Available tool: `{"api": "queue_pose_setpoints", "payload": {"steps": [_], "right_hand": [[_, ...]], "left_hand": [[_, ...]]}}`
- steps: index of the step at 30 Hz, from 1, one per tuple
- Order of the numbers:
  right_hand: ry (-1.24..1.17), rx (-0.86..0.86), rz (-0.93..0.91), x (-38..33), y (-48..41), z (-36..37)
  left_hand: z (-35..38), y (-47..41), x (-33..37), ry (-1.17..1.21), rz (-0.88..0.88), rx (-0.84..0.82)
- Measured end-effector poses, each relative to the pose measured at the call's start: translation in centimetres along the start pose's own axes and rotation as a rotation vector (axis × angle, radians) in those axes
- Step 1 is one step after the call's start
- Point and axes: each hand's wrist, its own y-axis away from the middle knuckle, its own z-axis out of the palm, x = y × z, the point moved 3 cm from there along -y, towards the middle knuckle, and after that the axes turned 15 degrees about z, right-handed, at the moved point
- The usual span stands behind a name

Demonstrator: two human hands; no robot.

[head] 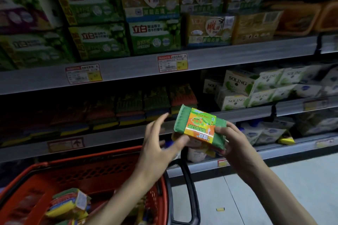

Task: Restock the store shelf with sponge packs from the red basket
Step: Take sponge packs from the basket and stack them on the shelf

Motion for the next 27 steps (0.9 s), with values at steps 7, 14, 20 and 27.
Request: {"api": "queue_pose_setpoints", "payload": {"steps": [7,14,20,27], "right_hand": [[-0.297,0.098,-0.182,-0.8,0.0,-1.0],[-0.351,0.196,-0.238,-0.8,-0.2,-1.3],[-0.296,0.239,-0.307,-0.6,-0.5,-1.5],[-0.016,0.427,-0.472,-1.2,-1.4,-1.8]], "left_hand": [[2.7,-1.3,1.2,0.265,-0.202,0.105],[6.4,-1.9,3.1,0.32,-0.078,0.008],[8.7,-2.5,2.9,0.303,-0.031,0.055],[10.3,-4.7,2.7,0.262,-0.016,0.151]]}}
